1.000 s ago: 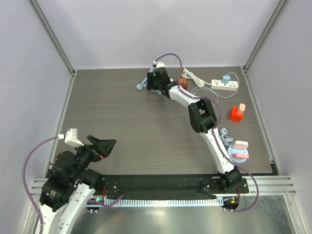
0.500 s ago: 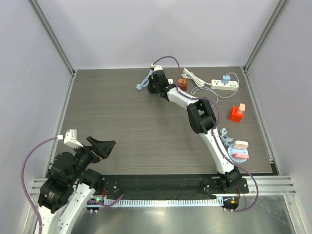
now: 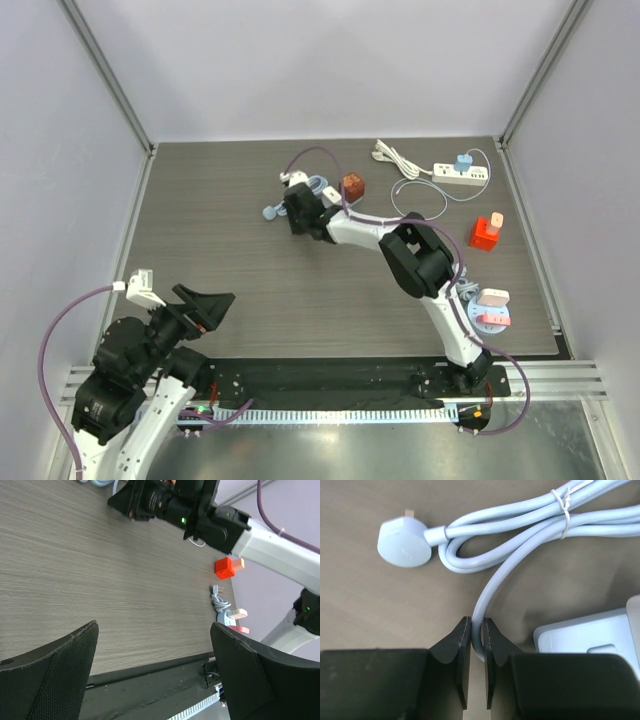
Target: Pull the plug off the socket
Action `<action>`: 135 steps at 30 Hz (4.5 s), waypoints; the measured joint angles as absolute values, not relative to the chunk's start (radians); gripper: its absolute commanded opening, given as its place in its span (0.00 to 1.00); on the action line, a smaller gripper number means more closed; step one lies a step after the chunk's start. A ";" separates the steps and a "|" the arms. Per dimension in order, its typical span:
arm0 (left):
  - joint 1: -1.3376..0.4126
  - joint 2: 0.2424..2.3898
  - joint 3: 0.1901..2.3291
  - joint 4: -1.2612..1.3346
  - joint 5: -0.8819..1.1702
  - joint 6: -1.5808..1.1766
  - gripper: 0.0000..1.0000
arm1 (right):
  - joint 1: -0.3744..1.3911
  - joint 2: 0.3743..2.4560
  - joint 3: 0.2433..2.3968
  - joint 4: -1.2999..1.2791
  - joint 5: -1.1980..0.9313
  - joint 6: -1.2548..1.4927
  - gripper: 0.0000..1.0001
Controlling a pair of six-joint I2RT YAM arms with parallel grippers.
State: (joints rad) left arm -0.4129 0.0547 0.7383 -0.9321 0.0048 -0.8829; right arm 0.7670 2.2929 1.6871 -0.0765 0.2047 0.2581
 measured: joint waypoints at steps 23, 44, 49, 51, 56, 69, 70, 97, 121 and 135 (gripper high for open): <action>-0.413 0.199 0.629 -0.830 0.031 -0.989 0.89 | 1.209 1.906 1.089 0.091 0.224 0.505 0.55; -0.418 0.760 0.815 -0.717 0.059 -0.830 0.86 | 0.924 1.346 0.842 -0.073 0.142 0.554 0.77; -0.534 0.988 0.920 -0.711 -0.002 -0.743 0.86 | 0.749 1.266 0.699 -0.099 0.084 0.605 0.77; -0.616 1.054 0.973 -0.700 -0.052 -0.683 0.86 | 0.728 1.250 0.665 -0.107 0.060 0.614 0.77; -0.714 1.231 1.076 -0.659 -0.097 -0.510 0.87 | 0.691 1.224 0.631 -0.101 -0.030 0.643 0.77; -0.714 1.509 1.148 -0.620 -0.078 -0.282 0.89 | 0.613 1.320 0.588 0.057 -0.201 0.741 0.73; -0.714 1.516 1.157 -0.614 -0.078 -0.280 0.89 | 0.613 1.334 0.588 0.072 -0.211 0.748 0.73; -0.714 1.654 1.176 -0.565 -0.065 -0.280 0.17 | 0.591 1.613 0.578 0.406 -0.285 0.979 0.67; -0.705 1.541 1.143 -0.537 0.012 -0.339 0.00 | 0.660 1.863 0.579 0.917 -0.241 1.294 0.34; -0.676 1.431 1.045 -0.470 -0.076 -0.453 0.00 | 0.708 1.938 0.595 1.075 -0.127 1.299 0.01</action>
State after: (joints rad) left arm -0.6758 1.4315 1.0454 -0.4702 -0.0765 -0.4530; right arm 0.7082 1.9385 0.5949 1.0748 -0.1272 1.2995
